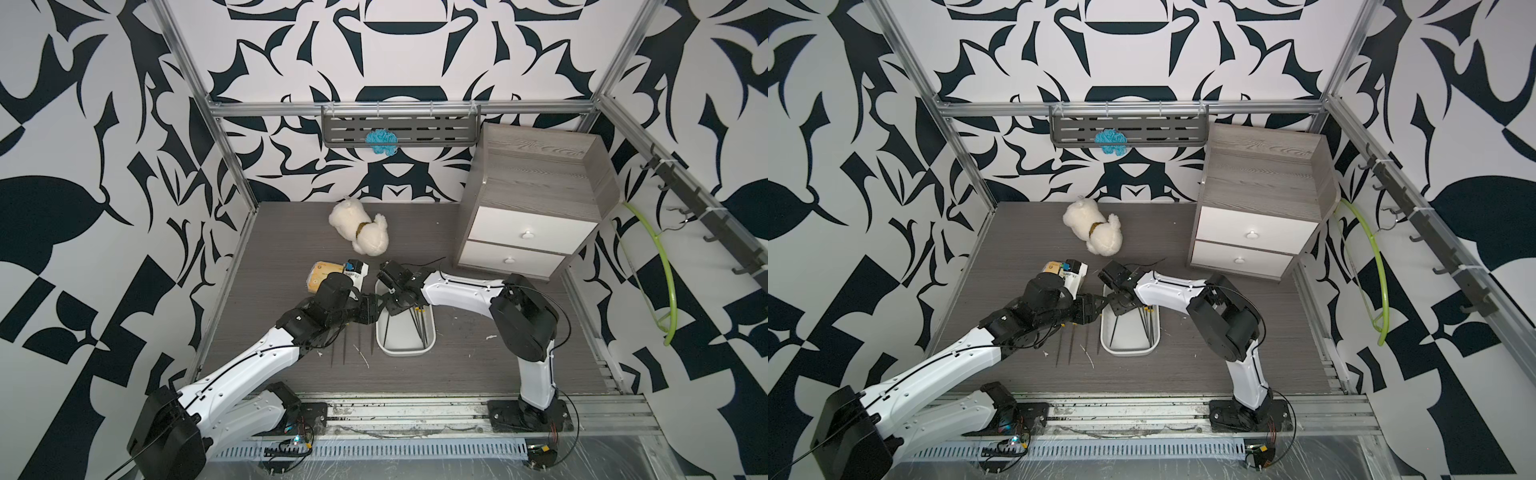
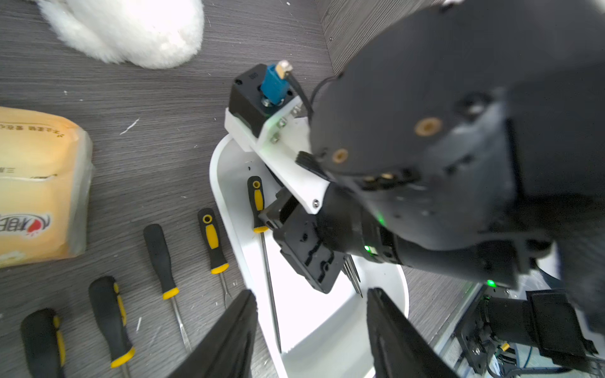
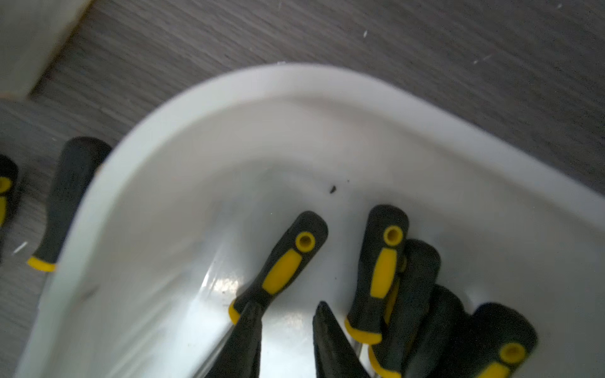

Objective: Take the file tool out of the storage box
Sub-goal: Pick up the file tool from the storage box.

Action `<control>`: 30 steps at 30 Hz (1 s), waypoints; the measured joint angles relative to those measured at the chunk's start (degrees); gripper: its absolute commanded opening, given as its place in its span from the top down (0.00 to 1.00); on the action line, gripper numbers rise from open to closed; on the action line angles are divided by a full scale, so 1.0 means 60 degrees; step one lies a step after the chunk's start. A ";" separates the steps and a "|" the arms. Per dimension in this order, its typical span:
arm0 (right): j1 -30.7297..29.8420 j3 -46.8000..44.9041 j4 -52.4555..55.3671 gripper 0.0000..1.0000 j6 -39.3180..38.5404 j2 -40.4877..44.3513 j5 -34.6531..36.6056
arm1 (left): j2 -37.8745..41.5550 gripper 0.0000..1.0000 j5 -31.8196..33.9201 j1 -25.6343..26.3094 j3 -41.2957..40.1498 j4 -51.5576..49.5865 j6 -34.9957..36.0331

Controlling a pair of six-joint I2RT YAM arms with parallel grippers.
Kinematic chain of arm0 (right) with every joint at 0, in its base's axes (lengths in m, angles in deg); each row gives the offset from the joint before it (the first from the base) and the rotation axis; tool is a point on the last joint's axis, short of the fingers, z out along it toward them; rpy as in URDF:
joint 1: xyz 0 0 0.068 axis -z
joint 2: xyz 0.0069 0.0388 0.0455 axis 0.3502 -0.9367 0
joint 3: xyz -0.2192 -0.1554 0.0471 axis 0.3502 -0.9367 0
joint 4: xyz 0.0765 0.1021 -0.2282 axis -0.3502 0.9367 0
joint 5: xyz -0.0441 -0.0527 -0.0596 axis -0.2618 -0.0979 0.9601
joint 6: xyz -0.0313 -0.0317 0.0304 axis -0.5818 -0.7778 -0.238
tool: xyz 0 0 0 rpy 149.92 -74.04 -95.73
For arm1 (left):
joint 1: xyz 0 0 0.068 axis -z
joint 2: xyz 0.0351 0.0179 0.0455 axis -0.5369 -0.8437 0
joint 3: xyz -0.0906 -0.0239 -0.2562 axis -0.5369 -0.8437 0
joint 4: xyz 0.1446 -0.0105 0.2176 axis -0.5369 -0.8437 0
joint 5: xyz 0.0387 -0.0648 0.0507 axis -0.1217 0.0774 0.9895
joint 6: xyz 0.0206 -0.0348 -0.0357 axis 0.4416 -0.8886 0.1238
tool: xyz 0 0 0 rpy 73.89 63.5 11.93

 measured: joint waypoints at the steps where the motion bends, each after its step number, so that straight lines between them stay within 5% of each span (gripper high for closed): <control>1: 0.0000 0.0007 -0.0029 0.65 0.0015 0.0029 -0.0033 | -0.0004 0.41 -0.0015 0.0000 0.0000 0.0000 0.0000; 14: 0.0029 0.0743 -0.0124 0.65 0.0066 -0.0867 -0.0200 | -0.0178 0.41 -0.0299 0.0000 0.0004 0.0000 0.0004; 30: 0.0215 0.1155 0.0066 0.95 0.0069 -0.1031 -0.0769 | -0.0138 0.40 -0.0965 0.0000 0.0007 0.0029 -0.0044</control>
